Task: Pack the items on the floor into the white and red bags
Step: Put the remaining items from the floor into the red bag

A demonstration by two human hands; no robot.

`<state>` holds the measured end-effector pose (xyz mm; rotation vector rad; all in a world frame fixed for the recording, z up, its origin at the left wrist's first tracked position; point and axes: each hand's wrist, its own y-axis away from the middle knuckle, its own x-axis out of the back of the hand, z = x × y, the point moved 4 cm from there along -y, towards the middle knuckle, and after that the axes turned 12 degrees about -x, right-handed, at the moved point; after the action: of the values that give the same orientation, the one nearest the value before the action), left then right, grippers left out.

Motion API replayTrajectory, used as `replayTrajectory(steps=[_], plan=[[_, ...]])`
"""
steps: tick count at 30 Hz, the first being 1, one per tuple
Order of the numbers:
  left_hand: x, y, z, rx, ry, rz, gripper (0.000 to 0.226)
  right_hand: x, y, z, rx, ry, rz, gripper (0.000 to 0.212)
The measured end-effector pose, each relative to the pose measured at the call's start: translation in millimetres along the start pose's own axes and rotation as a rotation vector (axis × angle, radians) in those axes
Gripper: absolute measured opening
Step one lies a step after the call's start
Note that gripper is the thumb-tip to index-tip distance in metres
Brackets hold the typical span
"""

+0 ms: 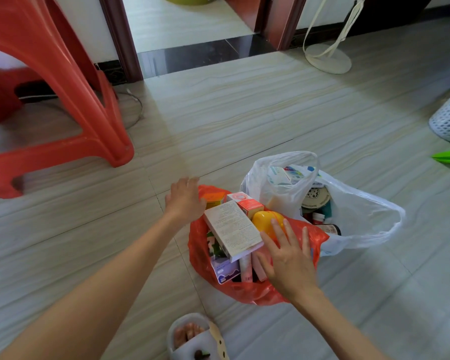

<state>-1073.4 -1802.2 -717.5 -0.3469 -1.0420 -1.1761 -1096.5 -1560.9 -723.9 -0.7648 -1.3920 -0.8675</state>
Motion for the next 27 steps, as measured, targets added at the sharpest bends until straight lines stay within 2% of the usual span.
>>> replayTrajectory(steps=[2, 5, 8, 10, 12, 14, 16, 18, 19, 20, 22, 25, 27], plan=[[-11, -4, -9, -0.021, 0.0, -0.109, 0.065, -1, 3, 5, -0.009, 0.013, -0.015, 0.05], [-29, -10, -23, -0.014, 0.164, -0.188, 0.064, -5, 8, 11, 0.009, 0.024, -0.016, 0.047], [-29, -8, -17, -0.016, 0.211, -0.128, 0.029, -2, 15, 24, -0.035, -0.001, 0.055, 0.045], [-20, -2, -7, 0.009, 0.218, -0.074, 0.015, 8, 20, 33, -0.107, -0.061, 0.142, 0.043], [-14, 3, -2, 0.064, 0.208, -0.084, 0.016, 18, 19, 45, -0.241, -0.289, 0.17, 0.056], [-12, 10, 0, 0.11, 0.198, -0.144, 0.022, 22, 17, 55, -0.491, -0.618, 0.056, 0.069], [-10, 19, 3, 0.112, 0.23, -0.18, 0.02, 18, 18, 62, -0.807, -0.937, -0.08, 0.054], [-5, 26, 10, 0.096, 0.332, -0.151, 0.018, 15, 25, 55, -0.994, -1.236, -0.253, 0.017], [-1, 29, 15, 0.087, 0.392, -0.121, 0.018, 16, 28, 49, -1.014, -1.342, -0.316, 0.013], [5, 32, 20, 0.077, 0.455, -0.09, 0.017, 18, 29, 46, -0.987, -1.38, -0.338, 0.019], [22, 42, 30, 0.07, 0.548, -0.028, 0.018, 33, 27, 40, -0.891, -1.407, -0.311, 0.026], [42, 60, 35, 0.077, 0.609, 0.024, 0.021, 65, 23, 24, -0.748, -1.536, -0.304, 0.027], [61, 67, 37, 0.08, 0.743, 0.074, 0.017, 94, 17, 13, -0.655, -1.567, -0.291, 0.024]])
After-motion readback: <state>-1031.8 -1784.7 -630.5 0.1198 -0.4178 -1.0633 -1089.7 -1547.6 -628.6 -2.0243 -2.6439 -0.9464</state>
